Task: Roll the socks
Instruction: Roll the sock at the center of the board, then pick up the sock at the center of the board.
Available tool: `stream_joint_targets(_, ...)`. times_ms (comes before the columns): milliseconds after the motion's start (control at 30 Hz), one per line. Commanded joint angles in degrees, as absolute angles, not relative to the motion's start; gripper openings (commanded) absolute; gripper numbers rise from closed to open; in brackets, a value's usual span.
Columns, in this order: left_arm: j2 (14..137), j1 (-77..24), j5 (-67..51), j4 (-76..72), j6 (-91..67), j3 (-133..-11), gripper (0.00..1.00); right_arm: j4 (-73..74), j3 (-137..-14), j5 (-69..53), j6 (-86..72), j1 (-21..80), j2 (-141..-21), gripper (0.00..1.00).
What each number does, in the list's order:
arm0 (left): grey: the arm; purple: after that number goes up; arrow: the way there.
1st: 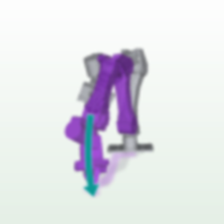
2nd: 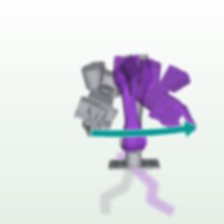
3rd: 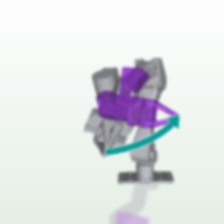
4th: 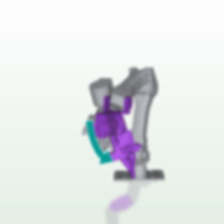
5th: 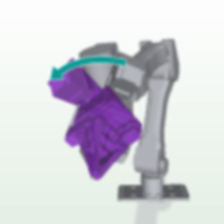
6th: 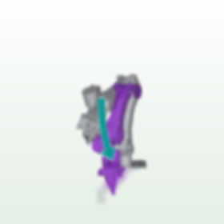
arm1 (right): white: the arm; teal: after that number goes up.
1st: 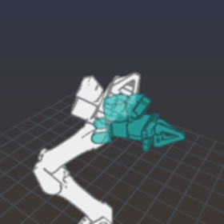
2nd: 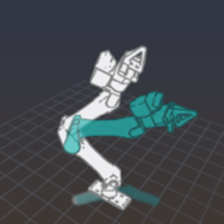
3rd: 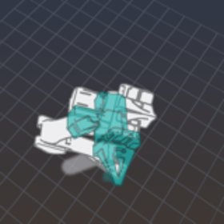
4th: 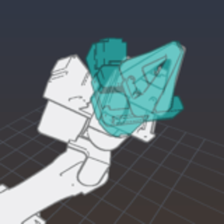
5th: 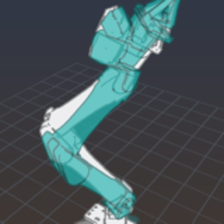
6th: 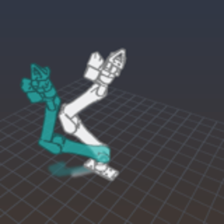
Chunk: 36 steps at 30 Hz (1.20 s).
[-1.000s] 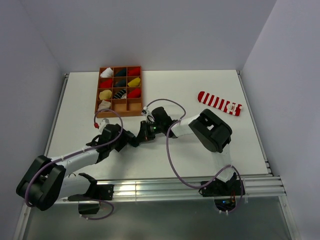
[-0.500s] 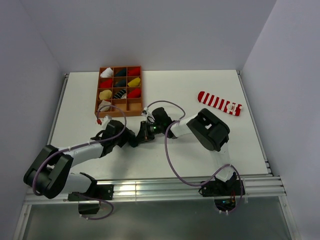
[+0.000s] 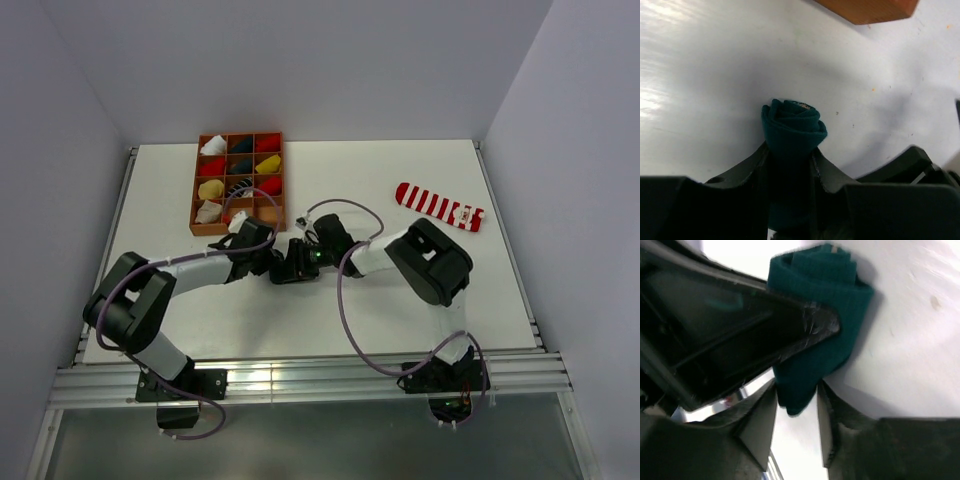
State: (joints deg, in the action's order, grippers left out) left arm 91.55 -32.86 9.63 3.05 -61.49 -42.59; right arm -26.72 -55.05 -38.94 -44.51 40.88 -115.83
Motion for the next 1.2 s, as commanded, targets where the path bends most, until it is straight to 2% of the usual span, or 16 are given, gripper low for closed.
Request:
stream_joint_targets(0,97.6,-35.4,12.2,19.8,-56.3,-41.8,0.01,-17.1,-52.3,-31.7,-36.7,42.1,-107.9,0.47)
stream_joint_targets(100,97.9,-36.4,16.7,24.1,-53.5,-45.2,0.00,-8.0,-50.2,-24.4,-31.9,41.4,-98.6,0.49)
stream_joint_targets(233,97.6,-37.3,19.5,27.1,-51.8,-47.9,0.00,-4.4,-46.9,-16.3,-29.3,40.8,-90.9,0.51)
stream_joint_targets(600,101.2,-40.5,16.0,25.2,-48.5,-50.1,0.00,-12.6,-36.5,-7.9,-31.9,40.8,-79.1,0.50)
stream_joint_targets(900,93.3,-40.4,23.9,29.4,-38.2,-56.0,0.00,-6.3,-33.5,-3.0,-28.5,40.7,-63.9,0.50)
stream_joint_targets(1167,88.1,-38.2,23.5,27.9,-24.5,-60.6,0.01,1.0,-33.1,-0.1,-25.2,40.4,-52.0,0.50)
